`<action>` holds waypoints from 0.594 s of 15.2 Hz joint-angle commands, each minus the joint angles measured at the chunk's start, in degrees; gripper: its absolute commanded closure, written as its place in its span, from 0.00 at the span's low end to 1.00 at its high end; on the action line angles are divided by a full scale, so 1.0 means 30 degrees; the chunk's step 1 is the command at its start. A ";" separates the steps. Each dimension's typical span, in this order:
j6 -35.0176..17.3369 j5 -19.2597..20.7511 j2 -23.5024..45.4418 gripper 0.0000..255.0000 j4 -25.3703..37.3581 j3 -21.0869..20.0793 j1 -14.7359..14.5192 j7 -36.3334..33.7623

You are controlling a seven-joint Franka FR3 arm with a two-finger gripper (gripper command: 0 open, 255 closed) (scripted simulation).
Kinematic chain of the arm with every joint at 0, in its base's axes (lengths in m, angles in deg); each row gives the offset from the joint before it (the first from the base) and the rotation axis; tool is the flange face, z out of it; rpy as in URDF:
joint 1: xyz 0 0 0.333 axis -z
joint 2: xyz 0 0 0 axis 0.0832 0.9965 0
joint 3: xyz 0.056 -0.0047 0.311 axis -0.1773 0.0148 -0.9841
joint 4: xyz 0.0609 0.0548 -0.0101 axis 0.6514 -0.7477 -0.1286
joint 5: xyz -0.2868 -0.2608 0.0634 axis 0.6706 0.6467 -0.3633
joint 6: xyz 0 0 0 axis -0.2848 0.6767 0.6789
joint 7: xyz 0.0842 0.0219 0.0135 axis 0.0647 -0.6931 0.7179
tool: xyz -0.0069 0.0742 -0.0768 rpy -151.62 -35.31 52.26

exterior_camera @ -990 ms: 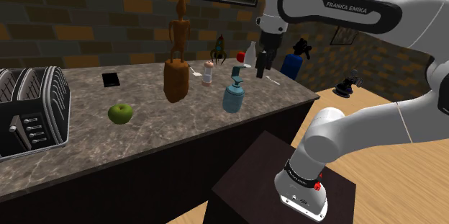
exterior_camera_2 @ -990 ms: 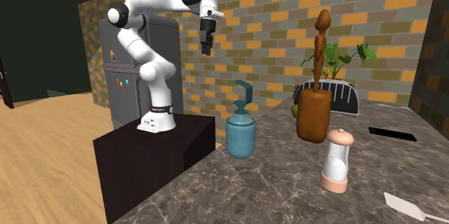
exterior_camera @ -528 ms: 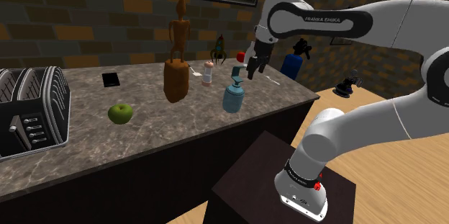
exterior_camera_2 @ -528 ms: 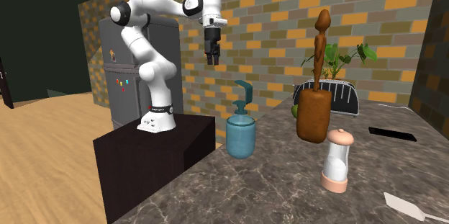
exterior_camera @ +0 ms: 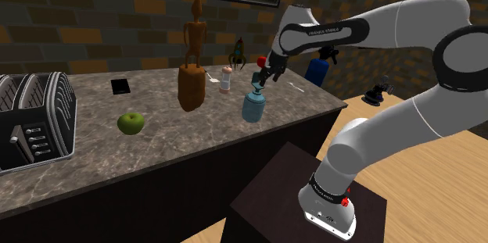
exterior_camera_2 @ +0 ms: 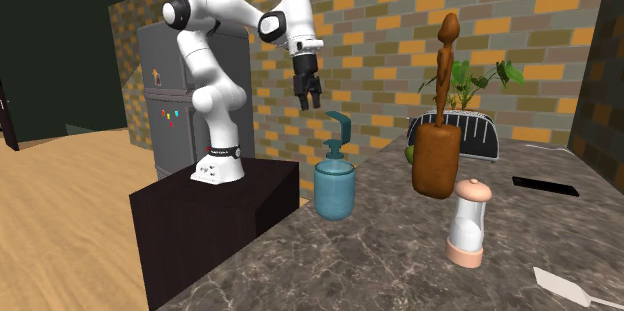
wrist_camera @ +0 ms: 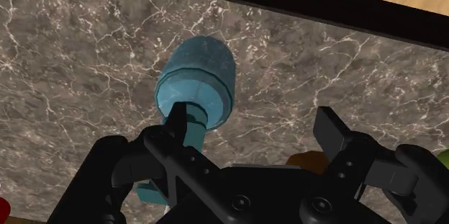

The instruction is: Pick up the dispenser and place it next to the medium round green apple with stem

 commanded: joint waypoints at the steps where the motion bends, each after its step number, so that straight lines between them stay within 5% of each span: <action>1: -0.1658 -0.0038 0.0846 0.00 -0.0104 0.0556 0.0276 -0.0002; 9: -0.6724 -0.1275 0.4794 0.00 0.0540 0.2246 0.0456 0.0424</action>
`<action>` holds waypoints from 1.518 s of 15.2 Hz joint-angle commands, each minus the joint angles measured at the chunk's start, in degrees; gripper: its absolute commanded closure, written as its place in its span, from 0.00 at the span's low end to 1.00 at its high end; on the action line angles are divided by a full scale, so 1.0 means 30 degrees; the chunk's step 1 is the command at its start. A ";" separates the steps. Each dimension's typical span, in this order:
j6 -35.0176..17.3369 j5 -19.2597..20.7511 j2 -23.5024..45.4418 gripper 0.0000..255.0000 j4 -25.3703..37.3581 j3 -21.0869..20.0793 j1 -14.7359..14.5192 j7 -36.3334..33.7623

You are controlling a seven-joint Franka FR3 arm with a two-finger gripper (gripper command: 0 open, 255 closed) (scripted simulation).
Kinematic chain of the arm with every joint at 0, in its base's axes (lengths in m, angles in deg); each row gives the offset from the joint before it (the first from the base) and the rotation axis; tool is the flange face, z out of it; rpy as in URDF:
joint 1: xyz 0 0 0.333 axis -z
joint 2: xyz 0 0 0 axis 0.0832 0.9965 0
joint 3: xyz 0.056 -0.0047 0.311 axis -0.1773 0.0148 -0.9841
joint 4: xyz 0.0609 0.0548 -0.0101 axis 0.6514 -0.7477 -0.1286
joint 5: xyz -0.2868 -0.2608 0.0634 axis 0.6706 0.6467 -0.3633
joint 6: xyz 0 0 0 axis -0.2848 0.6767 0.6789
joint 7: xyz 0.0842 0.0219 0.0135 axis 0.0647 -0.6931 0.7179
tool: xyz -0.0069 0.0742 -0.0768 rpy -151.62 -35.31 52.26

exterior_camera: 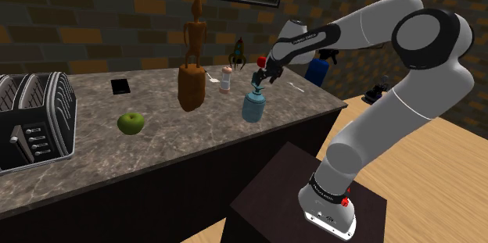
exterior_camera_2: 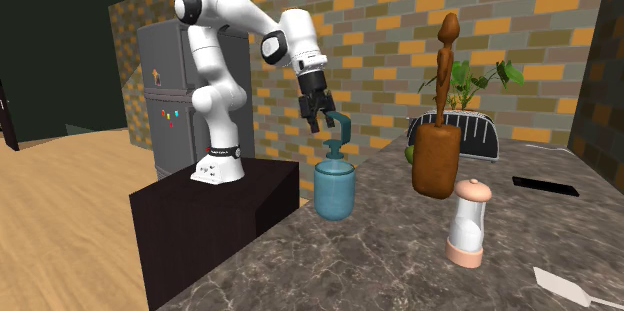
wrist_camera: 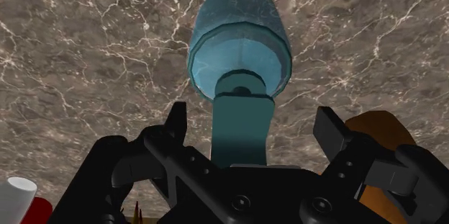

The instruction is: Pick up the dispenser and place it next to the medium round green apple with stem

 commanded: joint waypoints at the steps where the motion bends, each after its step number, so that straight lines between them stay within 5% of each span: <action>1: -0.0692 -0.0197 0.0561 0.00 -0.0042 0.0146 -0.0060 0.0121; 14: -0.1934 -0.0640 0.1696 0.00 -0.0178 0.0350 -0.0244 0.0443; 15: -0.1934 -0.0640 0.1696 1.00 -0.0178 0.0350 -0.0244 0.0443; 23: -0.1935 -0.0640 0.1697 1.00 -0.0179 0.0348 -0.0245 0.0439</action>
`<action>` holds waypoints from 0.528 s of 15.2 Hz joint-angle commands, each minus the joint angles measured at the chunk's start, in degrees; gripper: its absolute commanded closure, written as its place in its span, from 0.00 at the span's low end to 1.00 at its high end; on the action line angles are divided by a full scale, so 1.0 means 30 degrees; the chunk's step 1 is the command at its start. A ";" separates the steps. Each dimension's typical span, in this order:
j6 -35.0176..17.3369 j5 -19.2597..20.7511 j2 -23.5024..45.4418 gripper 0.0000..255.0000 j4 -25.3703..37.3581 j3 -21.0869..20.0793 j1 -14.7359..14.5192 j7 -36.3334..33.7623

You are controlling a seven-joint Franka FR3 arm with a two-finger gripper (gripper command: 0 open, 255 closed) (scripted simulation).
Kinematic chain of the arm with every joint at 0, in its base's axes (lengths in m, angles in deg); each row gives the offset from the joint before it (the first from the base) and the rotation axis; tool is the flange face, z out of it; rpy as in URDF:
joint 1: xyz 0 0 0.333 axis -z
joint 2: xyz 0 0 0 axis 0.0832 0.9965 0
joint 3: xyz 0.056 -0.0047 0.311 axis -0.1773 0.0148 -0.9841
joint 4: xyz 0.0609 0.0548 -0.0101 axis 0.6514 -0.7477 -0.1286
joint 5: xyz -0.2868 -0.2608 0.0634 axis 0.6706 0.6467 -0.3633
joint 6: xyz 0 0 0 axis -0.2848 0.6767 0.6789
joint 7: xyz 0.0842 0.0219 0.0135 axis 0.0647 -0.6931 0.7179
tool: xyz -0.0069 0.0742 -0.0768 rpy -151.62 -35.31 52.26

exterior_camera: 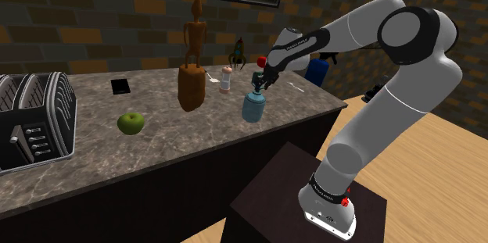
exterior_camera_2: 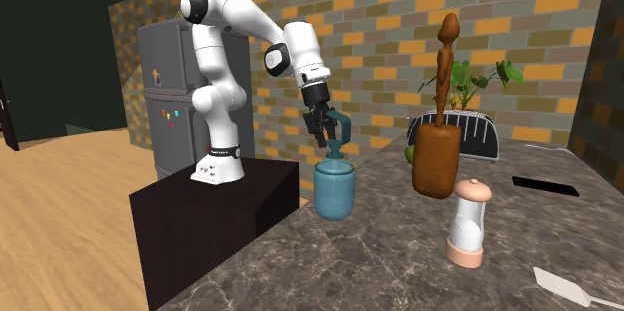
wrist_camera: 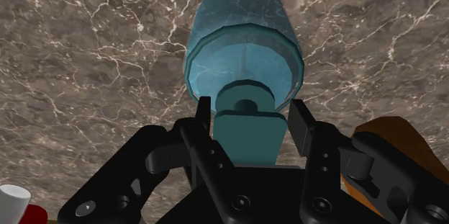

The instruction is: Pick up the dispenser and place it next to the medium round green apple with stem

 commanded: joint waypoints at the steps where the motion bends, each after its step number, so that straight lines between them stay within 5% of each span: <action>1: 0.0000 -0.0002 0.0008 1.00 -0.0008 0.0001 -0.0001 0.0005; 8: 0.1984 0.0371 -0.1082 1.00 0.0915 -0.0231 0.0123 -0.0314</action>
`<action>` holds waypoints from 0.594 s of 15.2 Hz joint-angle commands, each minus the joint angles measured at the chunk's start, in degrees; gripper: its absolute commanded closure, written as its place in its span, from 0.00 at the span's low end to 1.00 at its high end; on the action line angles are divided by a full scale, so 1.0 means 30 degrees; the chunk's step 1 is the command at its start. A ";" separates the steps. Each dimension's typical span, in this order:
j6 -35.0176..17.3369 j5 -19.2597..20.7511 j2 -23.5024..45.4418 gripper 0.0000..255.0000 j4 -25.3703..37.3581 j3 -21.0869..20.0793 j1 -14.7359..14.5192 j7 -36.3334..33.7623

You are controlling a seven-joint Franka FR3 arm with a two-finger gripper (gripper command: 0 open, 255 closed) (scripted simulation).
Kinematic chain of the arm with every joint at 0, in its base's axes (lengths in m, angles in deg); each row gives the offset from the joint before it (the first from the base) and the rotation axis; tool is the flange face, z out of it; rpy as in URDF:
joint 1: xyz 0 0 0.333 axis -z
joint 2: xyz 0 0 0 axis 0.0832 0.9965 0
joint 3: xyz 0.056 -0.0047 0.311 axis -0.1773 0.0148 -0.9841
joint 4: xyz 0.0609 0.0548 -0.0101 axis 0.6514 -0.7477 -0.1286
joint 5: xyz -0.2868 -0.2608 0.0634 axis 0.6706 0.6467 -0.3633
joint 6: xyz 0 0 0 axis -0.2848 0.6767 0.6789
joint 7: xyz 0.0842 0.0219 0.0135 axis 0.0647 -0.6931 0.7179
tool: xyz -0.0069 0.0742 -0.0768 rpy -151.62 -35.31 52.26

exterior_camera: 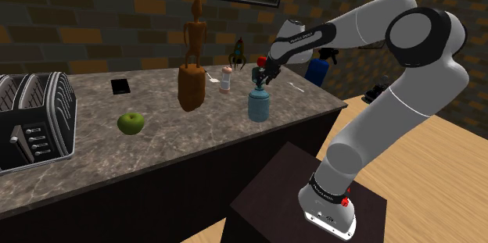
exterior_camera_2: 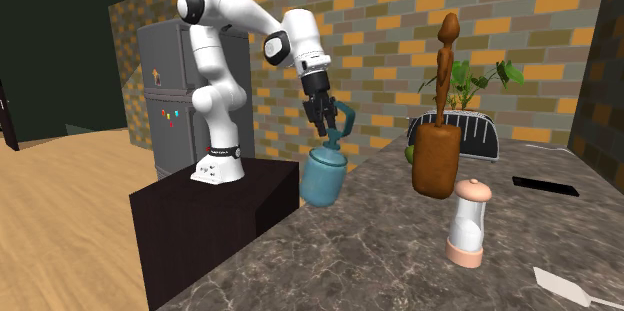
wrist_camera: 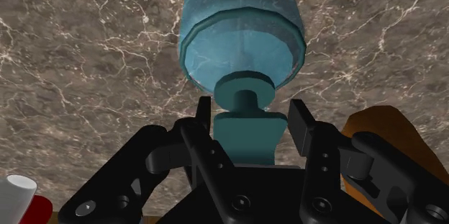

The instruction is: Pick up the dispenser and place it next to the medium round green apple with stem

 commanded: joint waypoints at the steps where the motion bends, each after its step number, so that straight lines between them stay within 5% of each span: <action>1: 0.0527 0.0069 -0.0266 1.00 0.0281 -0.0048 0.0029 -0.0049; 9: 0.2730 0.0250 -0.1163 1.00 0.1607 -0.0282 0.0081 -0.0240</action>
